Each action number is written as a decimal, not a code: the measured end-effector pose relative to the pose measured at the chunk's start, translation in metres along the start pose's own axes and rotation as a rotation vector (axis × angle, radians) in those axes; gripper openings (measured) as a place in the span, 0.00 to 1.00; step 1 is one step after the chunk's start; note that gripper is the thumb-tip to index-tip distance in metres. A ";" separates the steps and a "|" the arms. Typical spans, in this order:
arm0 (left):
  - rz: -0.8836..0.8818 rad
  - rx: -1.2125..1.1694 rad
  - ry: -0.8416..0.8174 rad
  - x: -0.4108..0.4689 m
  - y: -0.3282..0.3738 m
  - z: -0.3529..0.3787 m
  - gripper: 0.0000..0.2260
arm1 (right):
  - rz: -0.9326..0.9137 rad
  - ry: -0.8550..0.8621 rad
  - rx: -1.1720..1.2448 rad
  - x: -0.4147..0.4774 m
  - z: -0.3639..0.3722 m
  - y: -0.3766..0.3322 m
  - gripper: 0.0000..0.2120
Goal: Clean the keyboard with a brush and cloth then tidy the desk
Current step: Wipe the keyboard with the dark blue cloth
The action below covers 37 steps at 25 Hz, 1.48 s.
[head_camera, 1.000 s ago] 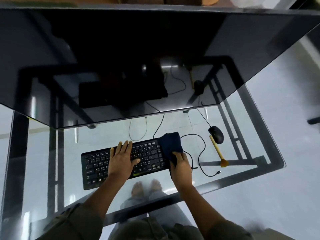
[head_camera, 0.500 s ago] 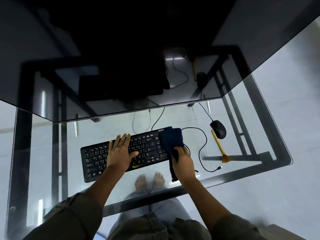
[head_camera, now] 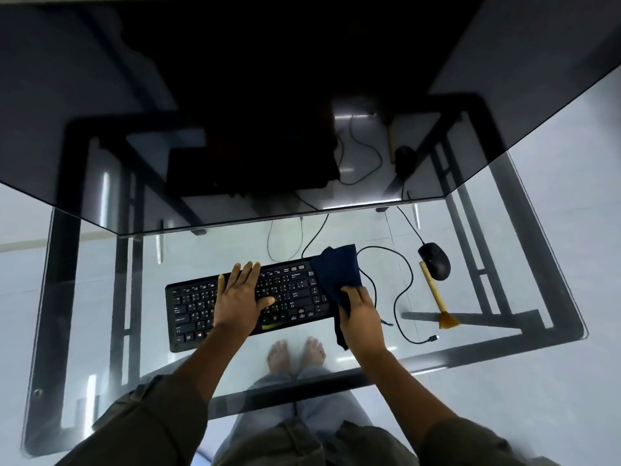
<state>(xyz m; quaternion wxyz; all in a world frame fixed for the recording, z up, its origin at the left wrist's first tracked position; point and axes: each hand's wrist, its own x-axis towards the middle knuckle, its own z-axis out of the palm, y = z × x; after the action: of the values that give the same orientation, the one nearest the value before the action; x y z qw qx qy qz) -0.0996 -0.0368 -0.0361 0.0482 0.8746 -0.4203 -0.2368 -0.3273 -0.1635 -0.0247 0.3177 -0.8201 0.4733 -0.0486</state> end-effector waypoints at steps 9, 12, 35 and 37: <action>-0.031 -0.013 -0.012 0.000 0.002 -0.002 0.36 | -0.127 -0.082 -0.080 0.057 0.027 -0.070 0.16; -0.043 0.005 -0.008 0.000 0.003 -0.004 0.36 | -0.234 -0.141 -0.140 0.062 0.018 -0.063 0.17; 0.157 0.092 -0.044 0.006 -0.089 -0.045 0.37 | 0.466 0.259 0.295 -0.028 0.044 -0.090 0.18; 0.210 0.170 -0.086 0.005 -0.108 -0.050 0.36 | 0.499 0.265 0.294 -0.037 0.073 -0.115 0.18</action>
<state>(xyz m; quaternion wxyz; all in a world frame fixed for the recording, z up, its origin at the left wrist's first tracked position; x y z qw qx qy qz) 0.0031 0.0231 -0.0243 -0.0195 0.8159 -0.5297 -0.2311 -0.2344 -0.0585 -0.0090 0.3707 -0.6107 0.6849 -0.1434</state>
